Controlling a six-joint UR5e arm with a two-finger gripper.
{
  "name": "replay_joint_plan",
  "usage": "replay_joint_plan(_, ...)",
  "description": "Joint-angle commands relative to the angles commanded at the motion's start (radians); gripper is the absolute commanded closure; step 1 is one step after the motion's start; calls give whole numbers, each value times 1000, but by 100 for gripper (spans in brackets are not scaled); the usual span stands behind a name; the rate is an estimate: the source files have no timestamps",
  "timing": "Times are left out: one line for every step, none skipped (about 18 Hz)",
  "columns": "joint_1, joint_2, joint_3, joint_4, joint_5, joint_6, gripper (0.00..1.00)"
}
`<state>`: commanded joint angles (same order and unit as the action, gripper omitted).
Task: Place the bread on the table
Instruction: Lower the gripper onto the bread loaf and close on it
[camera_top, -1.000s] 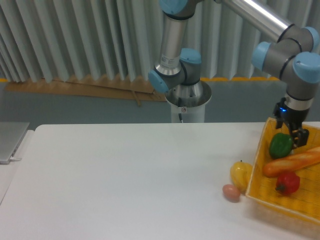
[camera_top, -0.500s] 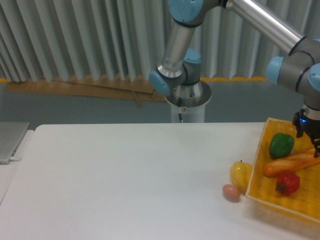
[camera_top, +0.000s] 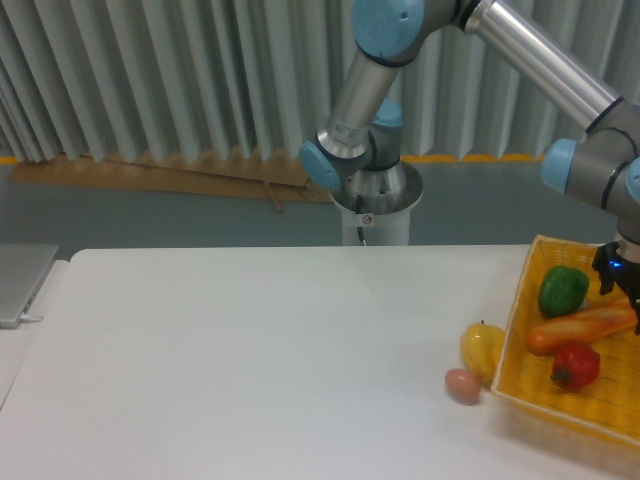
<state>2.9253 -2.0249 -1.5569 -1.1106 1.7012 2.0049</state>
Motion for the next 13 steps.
replay_joint_plan(2,0,-9,0,-2,2,0)
replay_joint_plan(2,0,-12,-2,-3,2,0)
replay_joint_plan(2,-2,-15,-2,-8,2,0)
replay_joint_plan(2,-3,-19,-3,-15,2,0)
replay_joint_plan(6,-3,-25,-3,-21,3,0)
replay_joint_plan(8,-3,-28,-3,-26,3,0)
replay_joint_plan(11,-2,-28,-3,-29,5,0)
replay_joint_plan(11,0,-29,-5,-31,5,0)
replay_joint_plan(12,0,-31,-5,-31,5,0)
replay_joint_plan(9,2,-32,-5,-31,3,0)
replay_joint_plan(8,0,-32,-3,-29,3,0)
replay_joint_plan(8,-2,-32,-3,-29,5,0)
replay_joint_plan(8,-2,-32,-3,-29,5,0)
